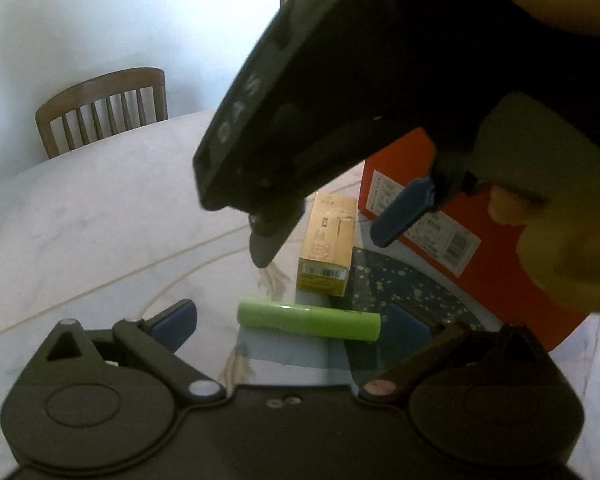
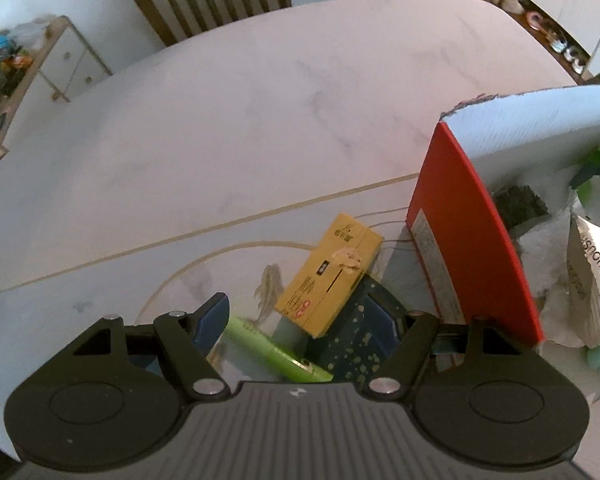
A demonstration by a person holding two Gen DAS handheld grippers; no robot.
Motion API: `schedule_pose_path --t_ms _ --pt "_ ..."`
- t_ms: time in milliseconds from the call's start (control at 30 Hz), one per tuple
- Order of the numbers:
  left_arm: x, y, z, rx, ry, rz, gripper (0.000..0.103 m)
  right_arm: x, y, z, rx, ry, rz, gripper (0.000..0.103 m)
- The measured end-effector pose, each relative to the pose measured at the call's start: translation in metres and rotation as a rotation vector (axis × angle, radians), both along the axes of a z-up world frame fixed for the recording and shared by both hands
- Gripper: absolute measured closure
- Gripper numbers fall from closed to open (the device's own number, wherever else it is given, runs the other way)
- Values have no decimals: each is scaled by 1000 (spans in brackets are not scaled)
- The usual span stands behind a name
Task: Organize objects
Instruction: 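Move both open tools back over the green stick and yellow box, then grasp the green stick with the left tool while the right tool grasps the yellow box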
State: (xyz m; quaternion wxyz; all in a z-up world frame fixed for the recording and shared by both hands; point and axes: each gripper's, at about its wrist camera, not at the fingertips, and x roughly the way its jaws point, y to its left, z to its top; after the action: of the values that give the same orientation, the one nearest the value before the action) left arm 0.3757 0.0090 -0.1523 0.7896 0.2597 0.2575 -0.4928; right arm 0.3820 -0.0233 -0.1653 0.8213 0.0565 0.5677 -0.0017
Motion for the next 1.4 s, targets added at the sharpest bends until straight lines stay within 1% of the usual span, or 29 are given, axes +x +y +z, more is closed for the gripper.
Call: schedule_pose_path --t_ms 200,233,300,400,500,567,667,800,833,867,933,1000,1067,1133,1200,1300,1400 --pt "4 -2 -4 -4 18 15 8 13 2 -10 -16 25 -41 29" --pt "5 -2 -4 -5 20 21 10 14 2 -11 -16 27 -45 29" --pt "8 -2 -4 -1 31 30 21 18 2 -14 -13 33 -60 29" --pt "10 0 -5 -6 25 19 26 20 1 -18 -5 53 -68 29" --pt "12 1 -4 0 6 22 26 23 0 -21 1 71 -70 30" --pt "15 2 -3 -2 2 25 24 25 0 -21 2 74 -73 30" --pt "20 3 -3 10 -15 11 12 26 -1 -21 0 74 -70 30" --pt "19 -5 -5 18 -32 -21 13 26 1 -21 1 70 -70 31" --pt "20 -5 -5 20 -39 -27 14 27 0 -23 1 71 -70 32" --pt "20 -6 -5 25 -40 -34 19 27 -1 -23 0 72 -69 32" --pt "21 -5 -4 27 -30 -44 22 27 -1 -23 -6 73 -68 36" --pt "20 -5 -3 30 -32 -44 23 27 -2 -22 -11 75 -71 38" --pt "19 -4 -3 31 -30 -38 23 27 -1 -20 -21 74 -74 43" --pt "19 -3 -2 31 -20 -25 23 27 1 -19 -33 70 -76 60" --pt "17 -1 -1 36 -15 -12 23 26 1 -18 -23 74 -74 69" --pt "16 3 2 35 3 8 23 24 3 -17 -13 73 -67 72" --pt "14 9 6 29 23 35 23 17 6 -14 -15 69 -47 73"
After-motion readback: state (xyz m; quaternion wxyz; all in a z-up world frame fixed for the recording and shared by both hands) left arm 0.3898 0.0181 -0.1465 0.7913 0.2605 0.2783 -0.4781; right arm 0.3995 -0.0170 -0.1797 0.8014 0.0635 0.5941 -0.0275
